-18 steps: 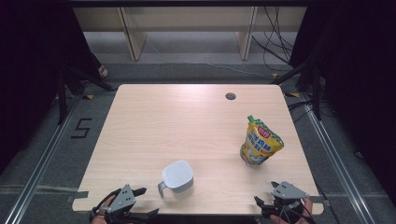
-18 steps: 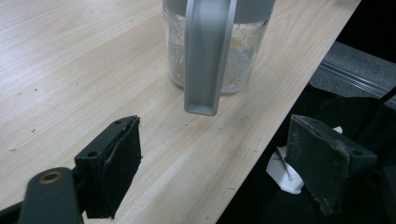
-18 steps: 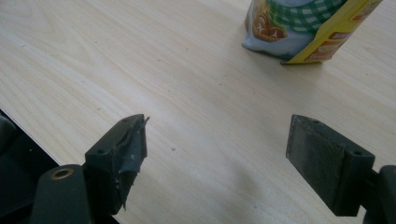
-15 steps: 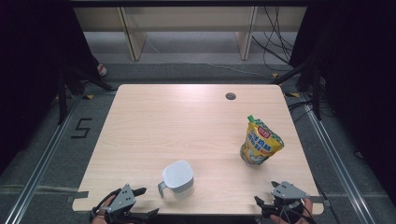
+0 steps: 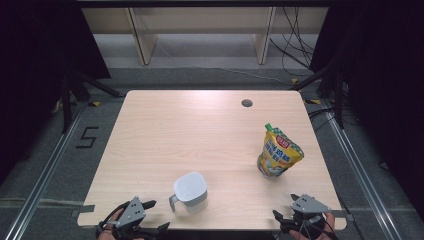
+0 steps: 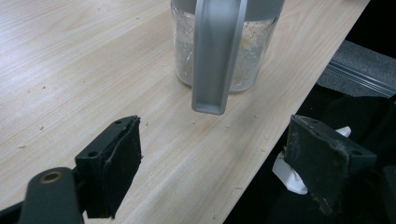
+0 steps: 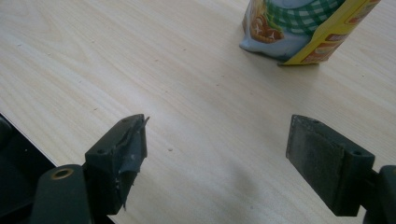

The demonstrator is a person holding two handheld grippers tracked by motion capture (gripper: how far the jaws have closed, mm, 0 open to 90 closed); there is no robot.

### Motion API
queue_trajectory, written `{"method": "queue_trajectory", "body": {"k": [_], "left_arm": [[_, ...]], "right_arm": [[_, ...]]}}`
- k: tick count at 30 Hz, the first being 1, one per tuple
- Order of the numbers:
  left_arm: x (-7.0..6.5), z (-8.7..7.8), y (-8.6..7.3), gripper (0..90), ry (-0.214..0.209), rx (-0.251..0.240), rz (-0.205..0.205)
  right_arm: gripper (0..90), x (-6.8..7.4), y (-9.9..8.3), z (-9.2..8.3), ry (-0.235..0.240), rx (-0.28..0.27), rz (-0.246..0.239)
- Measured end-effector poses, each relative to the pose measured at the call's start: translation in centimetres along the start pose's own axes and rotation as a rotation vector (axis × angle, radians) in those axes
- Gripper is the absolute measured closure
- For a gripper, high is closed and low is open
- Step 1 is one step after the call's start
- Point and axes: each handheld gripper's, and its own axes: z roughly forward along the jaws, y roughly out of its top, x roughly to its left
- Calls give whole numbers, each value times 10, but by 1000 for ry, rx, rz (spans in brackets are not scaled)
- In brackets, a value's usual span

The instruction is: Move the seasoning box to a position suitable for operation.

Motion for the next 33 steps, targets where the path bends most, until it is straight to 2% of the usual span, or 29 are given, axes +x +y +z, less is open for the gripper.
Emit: {"method": "queue_trajectory", "body": {"k": [3, 5, 6, 7, 8, 9, 13, 14, 15, 16, 17, 20, 22, 25, 27, 28, 29, 30, 31, 33], "left_arm": [[0, 1, 1, 183, -5, -16, -4], [0, 0, 2, 184, -7, 0, -2], [-2, 3, 2, 184, -8, -31, -22], [0, 2, 4, 184, -10, -17, 2], [0, 3, 5, 185, -14, -31, 15], [-1, 4, 5, 188, -14, -36, 3], [0, 5, 10, 205, -14, -55, 16], [-2, 6, 11, 213, -12, -53, -7], [-3, 7, 12, 222, -20, -65, -9], [-3, 9, 13, 234, -23, -79, -6], [-3, 9, 15, 279, -34, -68, 8], [-4, 13, 18, 288, -56, -72, 16], [-4, 15, 20, 292, -54, -88, 19], [-4, 18, 23, 330, -52, -93, 40], [-5, 20, 24, 361, -40, -99, 33], [-3, 21, 25, 385, -41, -94, 53], [-3, 21, 26, 417, -34, -87, 62], [-3, 23, 26, 490, -33, -88, 72], [-4, 24, 26, 490, -32, -96, 62], [-4, 25, 26, 558, -15, -85, 95]], "right_arm": [[214, 0, 0, 0, -2, -1, 1], [214, 0, 0, 0, -2, 0, 2], [214, 0, 0, 0, -1, -1, 2], [214, 0, 0, 0, -3, -1, 1], [214, -1, 0, 0, -5, 0, 0], [214, 0, 0, 0, -5, 1, -1], [214, -1, 0, 0, -17, -3, -7], [214, -1, 0, 0, -11, 0, -5], [214, -1, 0, 0, -14, -2, -7], [214, 0, 0, 0, -14, -2, -3], [214, -1, 0, 0, -14, -3, -6], [214, -1, 0, 1, -2, 2, -3], [214, -1, 0, 1, -9, 3, -2], [214, -1, 0, 1, 3, 7, 3], [214, -1, 0, 2, 0, 7, 3], [214, -2, 0, 2, 1, 7, 3], [215, -2, 0, 2, -11, 0, -13], [214, -2, 0, 1, -9, 3, -1], [214, -2, 0, 1, -9, 3, -1], [215, -1, 0, 1, -7, 8, 1]]}}
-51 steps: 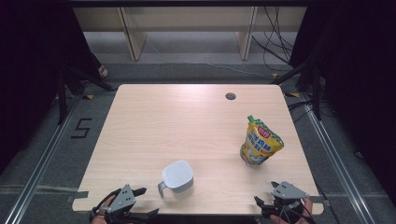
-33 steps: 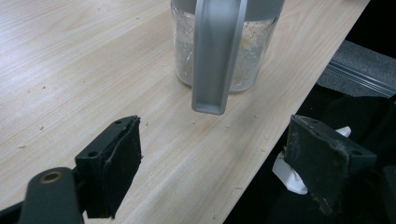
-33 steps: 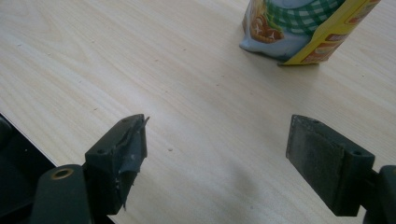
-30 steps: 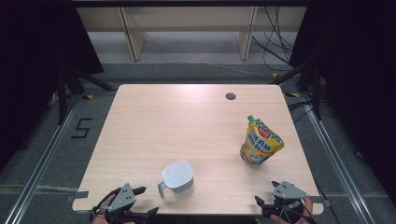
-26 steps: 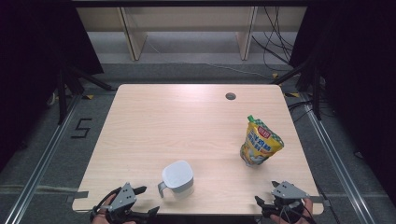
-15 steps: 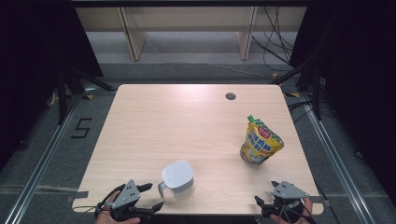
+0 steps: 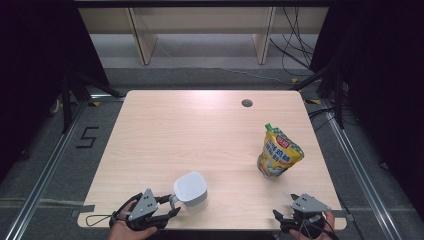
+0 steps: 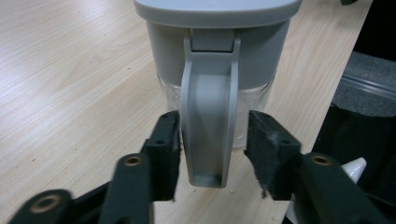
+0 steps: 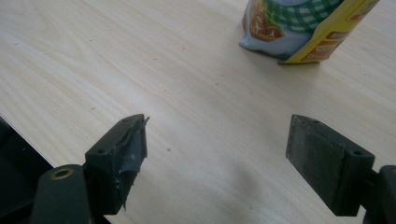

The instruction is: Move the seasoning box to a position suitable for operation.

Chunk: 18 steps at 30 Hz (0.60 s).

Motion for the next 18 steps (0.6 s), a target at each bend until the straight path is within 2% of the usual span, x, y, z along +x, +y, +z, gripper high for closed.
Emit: {"method": "queue_trajectory", "body": {"k": [1, 2, 3, 5, 6, 7, 8, 9, 10, 11, 12, 13, 14, 15, 16, 17, 18], "left_arm": [[-2, 1, 0, 595, 5, -11, -12], [-1, 1, 0, 664, 28, -12, -1], [1, 0, 1, 670, 22, -5, 6], [2, 1, 1, 673, 18, 1, -7], [3, 1, 2, 673, 21, -4, 12], [5, 1, 2, 674, 21, 1, 20], [6, 2, 3, 675, 14, 4, 1], [6, 3, 3, 675, 21, -5, 0], [9, 3, 4, 677, 14, 7, 0], [10, 4, 4, 677, 8, 7, -4], [11, 5, 5, 679, 15, 5, -2], [13, 6, 6, 680, 5, -2, 9], [13, 7, 6, 682, -2, 2, -6], [12, 9, 7, 681, 3, -4, -3], [12, 11, 9, 682, -6, -8, 14], [11, 13, 11, 682, -3, -1, -1], [11, 15, 13, 682, -8, -10, 17]], "right_arm": [[215, 0, 0, 0, -1, -2, 1], [215, -1, 0, 0, -5, -6, 1], [215, 1, 0, 0, 3, 0, 22], [215, 2, 0, -1, 5, 1, 34], [215, -1, 0, 0, 1, -4, 3], [215, -1, 0, 0, 0, -6, 4], [215, -1, 0, 0, 0, -6, -1], [216, -1, 0, 0, 0, -7, -1], [216, 1, 0, -1, -1, 3, 29], [216, 1, 0, -1, -1, 3, 29], [216, -2, 0, -1, -6, -5, -7], [216, -2, 0, 0, -7, -6, -9], [216, -2, 0, 0, -5, -6, -8], [216, -2, 0, -1, -5, -5, -3], [216, 1, 0, -1, -6, 0, 23], [216, 2, -1, 0, -5, -1, 31], [216, -1, 0, 0, 5, -4, 1]]}}
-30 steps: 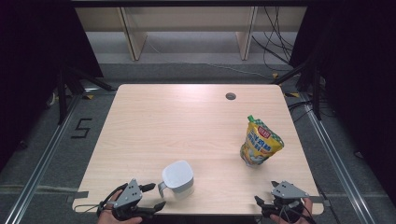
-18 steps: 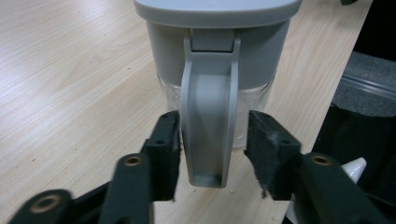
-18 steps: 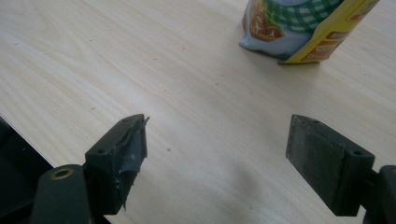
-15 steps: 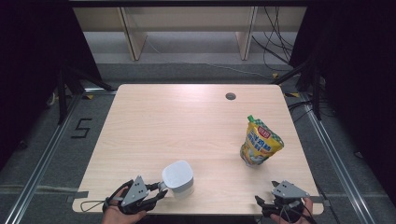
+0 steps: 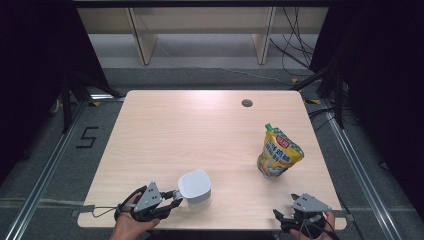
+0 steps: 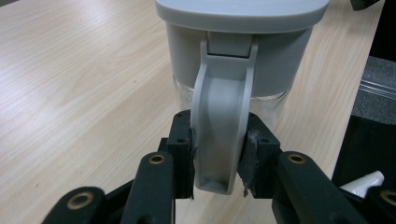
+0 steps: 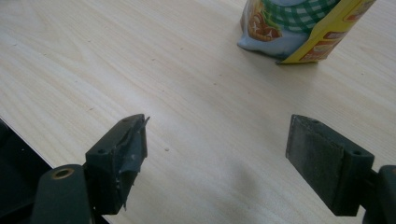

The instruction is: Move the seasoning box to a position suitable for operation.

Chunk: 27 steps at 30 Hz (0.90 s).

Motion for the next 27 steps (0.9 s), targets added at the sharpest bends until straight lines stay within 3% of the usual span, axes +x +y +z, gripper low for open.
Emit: {"method": "queue_trajectory", "body": {"k": [3, 4, 6, 7, 8, 16, 19, 20, 21, 27], "left_arm": [[-1, 6, 5, 682, -12, -1, 12], [-2, 8, 6, 683, -18, 3, 4], [-2, 13, 8, 683, -36, 10, 10], [-4, 16, 8, 683, -42, -6, -12], [-3, 18, 10, 683, -51, 1, -7], [-6, 33, 16, 686, -119, -26, 9], [-7, 35, 16, 686, -132, -30, 7], [-8, 35, 16, 686, -136, -29, 14], [-9, 35, 17, 687, -145, -26, 14], [-12, 35, 18, 687, -169, -24, 41]], "right_arm": [[216, 0, 0, 0, -1, 0, -1], [216, 2, 0, 0, -1, 2, 26], [216, 1, 0, 0, -6, -1, 17], [216, 2, 0, -1, 1, 3, 22], [216, -1, 0, -1, -7, -1, -9], [216, 0, 0, 0, 5, -1, -2], [216, -1, 0, -1, -10, -7, -11], [217, 1, 0, -1, -9, -4, 14], [217, -1, 0, -1, -10, -10, -10], [216, 0, 0, 0, 10, 2, 1]]}}
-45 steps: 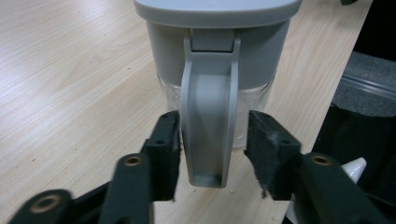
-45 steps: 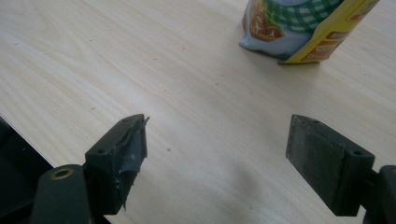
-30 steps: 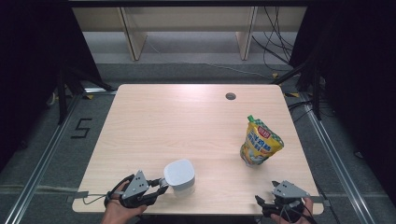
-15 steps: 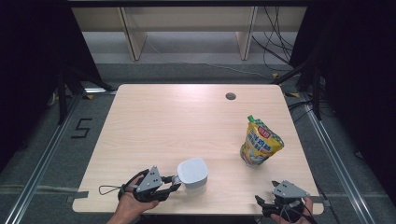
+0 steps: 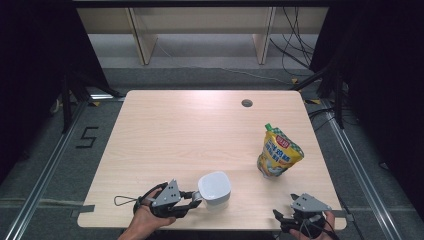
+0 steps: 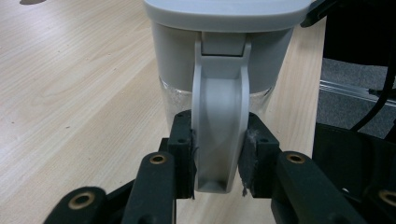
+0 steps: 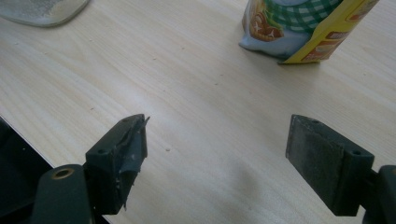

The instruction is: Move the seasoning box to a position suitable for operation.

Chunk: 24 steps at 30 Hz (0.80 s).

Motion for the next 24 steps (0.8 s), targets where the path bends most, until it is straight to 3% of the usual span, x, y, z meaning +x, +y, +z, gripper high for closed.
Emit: {"method": "queue_trajectory", "body": {"k": [1, 4, 7, 17, 24], "left_arm": [[-2, 1, 0, 688, -5, -14, -24], [-1, 0, 0, 688, -6, -5, 5], [1, 1, 0, 687, -20, -4, -8], [5, 5, 2, 686, -42, -3, 0], [5, 8, 5, 684, -30, 10, 15]], "right_arm": [[216, 0, 0, 0, -14, -3, -8], [217, 0, 0, 0, -12, -1, -11], [216, 0, 0, 0, -13, -2, -14], [217, 0, 0, 2, -1, -1, -16], [216, 0, 0, 1, -15, 0, -12]]}}
